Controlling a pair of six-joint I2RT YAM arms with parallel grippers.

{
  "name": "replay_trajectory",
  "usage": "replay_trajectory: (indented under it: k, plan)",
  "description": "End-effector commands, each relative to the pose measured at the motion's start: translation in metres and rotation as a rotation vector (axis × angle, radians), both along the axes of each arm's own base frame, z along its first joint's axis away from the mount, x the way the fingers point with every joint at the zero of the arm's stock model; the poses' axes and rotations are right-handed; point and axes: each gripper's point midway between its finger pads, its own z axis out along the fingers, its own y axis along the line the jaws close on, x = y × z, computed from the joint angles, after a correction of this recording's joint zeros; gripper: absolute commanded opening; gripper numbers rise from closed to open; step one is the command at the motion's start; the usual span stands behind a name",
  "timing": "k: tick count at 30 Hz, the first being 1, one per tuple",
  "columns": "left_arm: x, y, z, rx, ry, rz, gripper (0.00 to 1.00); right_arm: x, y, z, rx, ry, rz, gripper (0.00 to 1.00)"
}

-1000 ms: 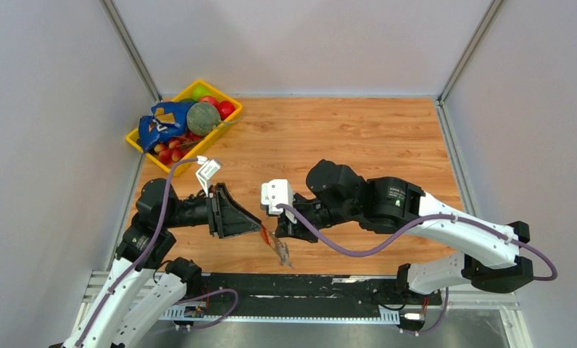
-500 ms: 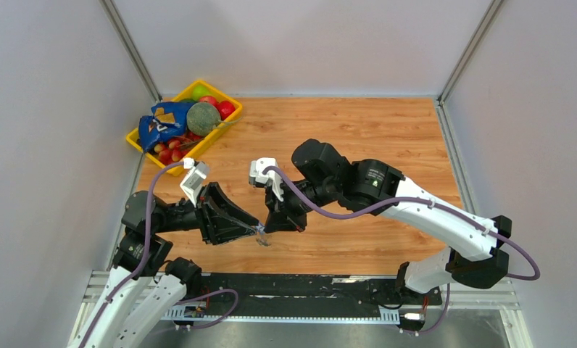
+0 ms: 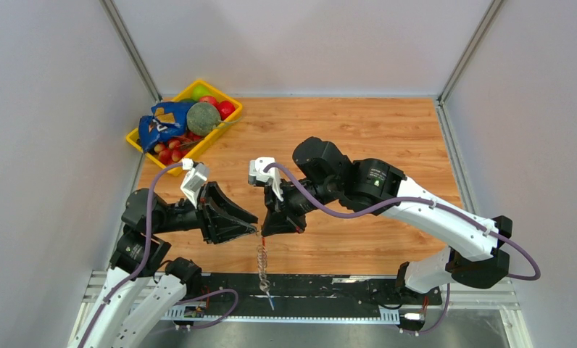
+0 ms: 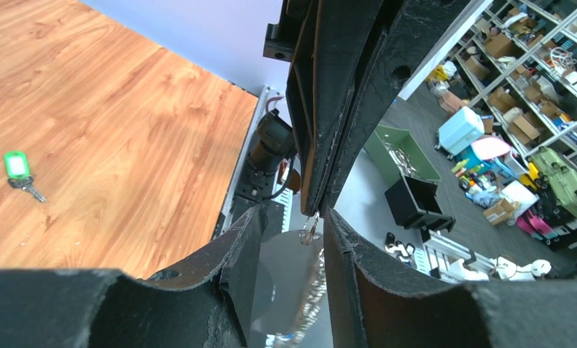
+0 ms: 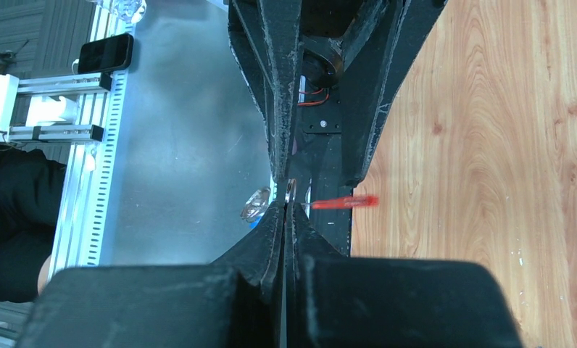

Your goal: Put the keys on the keyring

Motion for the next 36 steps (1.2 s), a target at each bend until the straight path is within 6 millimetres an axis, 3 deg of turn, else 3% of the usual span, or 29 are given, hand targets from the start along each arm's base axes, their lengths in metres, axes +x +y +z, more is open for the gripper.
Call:
replay_trajectory:
  k: [1,16,19,22,28,31,36]
  plan:
    - [-0.006,0.002,0.018,-0.035,-0.086,-0.011,0.45,0.004,0.008,0.035,0.109,-0.027,-0.017,0.0]
    - [-0.009,0.0,0.013,-0.026,-0.076,-0.06,0.3,0.011,0.017,0.044,0.132,-0.024,-0.048,0.0]
    - [-0.008,-0.001,0.012,-0.024,-0.076,-0.056,0.21,0.01,0.018,0.043,0.13,-0.021,-0.042,0.0]
    - [-0.008,-0.001,0.01,-0.016,-0.072,-0.055,0.05,0.011,0.018,0.04,0.124,-0.022,-0.044,0.0]
    - [-0.002,0.0,0.009,-0.01,-0.073,-0.013,0.0,0.012,0.015,0.042,0.139,-0.028,-0.064,0.0]
    - [0.0,0.001,0.015,-0.034,-0.089,0.011,0.0,0.014,0.008,0.048,0.179,-0.06,-0.092,0.2]
    - [0.001,0.005,0.028,-0.106,-0.112,0.061,0.0,0.014,-0.009,0.058,0.287,-0.131,-0.117,0.36]
